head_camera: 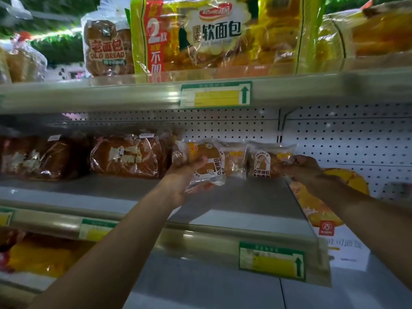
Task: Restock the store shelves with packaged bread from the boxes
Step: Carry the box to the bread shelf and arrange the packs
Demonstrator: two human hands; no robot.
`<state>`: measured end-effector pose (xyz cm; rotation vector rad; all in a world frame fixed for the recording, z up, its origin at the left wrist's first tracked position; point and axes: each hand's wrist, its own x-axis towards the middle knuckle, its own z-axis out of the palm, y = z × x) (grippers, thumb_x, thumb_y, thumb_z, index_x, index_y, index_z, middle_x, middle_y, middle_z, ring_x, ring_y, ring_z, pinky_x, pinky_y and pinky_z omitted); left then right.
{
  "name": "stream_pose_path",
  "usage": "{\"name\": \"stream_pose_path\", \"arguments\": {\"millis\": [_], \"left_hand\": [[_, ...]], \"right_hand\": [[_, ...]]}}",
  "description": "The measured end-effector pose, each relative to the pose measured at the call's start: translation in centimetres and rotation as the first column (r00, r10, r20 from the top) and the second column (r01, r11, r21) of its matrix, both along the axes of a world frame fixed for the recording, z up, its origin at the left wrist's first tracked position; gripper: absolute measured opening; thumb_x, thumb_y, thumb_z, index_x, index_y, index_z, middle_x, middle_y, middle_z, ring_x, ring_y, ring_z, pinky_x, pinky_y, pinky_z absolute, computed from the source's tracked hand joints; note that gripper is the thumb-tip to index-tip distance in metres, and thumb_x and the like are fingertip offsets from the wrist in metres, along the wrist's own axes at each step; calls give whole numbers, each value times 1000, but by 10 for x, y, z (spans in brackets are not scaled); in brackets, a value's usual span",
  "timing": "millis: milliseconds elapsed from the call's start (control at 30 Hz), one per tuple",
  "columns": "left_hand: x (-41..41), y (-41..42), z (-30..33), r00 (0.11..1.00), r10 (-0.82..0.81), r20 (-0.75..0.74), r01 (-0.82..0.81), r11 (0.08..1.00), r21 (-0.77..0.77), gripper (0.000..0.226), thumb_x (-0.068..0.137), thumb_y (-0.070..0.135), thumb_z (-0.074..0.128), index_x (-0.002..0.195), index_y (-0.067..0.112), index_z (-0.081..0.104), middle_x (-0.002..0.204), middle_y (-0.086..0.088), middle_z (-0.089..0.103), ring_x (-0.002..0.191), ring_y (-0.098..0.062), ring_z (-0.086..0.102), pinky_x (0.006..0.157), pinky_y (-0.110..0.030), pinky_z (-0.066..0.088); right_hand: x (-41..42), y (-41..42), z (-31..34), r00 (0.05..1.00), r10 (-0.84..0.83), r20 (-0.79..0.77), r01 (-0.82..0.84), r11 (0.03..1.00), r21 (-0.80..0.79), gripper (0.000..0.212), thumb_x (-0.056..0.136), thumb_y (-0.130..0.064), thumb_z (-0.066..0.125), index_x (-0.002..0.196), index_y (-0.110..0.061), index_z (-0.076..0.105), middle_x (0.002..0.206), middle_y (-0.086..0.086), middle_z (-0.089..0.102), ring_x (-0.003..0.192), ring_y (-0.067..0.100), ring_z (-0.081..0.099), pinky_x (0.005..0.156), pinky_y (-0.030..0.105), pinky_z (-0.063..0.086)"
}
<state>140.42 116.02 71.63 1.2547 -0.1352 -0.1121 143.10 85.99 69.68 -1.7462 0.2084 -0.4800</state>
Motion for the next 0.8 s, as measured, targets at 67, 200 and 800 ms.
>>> {"name": "stream_pose_path", "arguments": {"millis": [67, 200, 800], "left_hand": [[1, 0, -1, 1000, -4, 13, 3, 1000, 17, 14, 89, 16, 69, 102, 12, 67, 97, -8, 77, 99, -32, 70, 77, -44, 60], [3, 0, -1, 1000, 0, 26, -1, 1000, 30, 13, 89, 17, 69, 101, 13, 68, 89, -4, 77, 97, -30, 71, 68, -40, 62], [-4, 12, -5, 991, -77, 107, 76, 997, 12, 56, 64, 17, 80, 119, 14, 67, 117, -10, 72, 102, -30, 71, 77, -45, 61]], "right_hand": [[6, -1, -1, 1000, -4, -27, 3, 1000, -17, 35, 67, -8, 86, 69, -17, 53, 77, 2, 60, 83, 22, 58, 71, 29, 43], [10, -2, -5, 999, 1, -54, -3, 999, -42, 39, 67, -9, 87, 71, -18, 49, 93, 11, 66, 95, 27, 62, 70, 32, 45], [-7, -9, -9, 966, -185, 182, 211, 968, -137, 72, 72, -44, 79, 126, -8, 46, 109, 15, 59, 101, 32, 60, 89, 45, 50]]}}
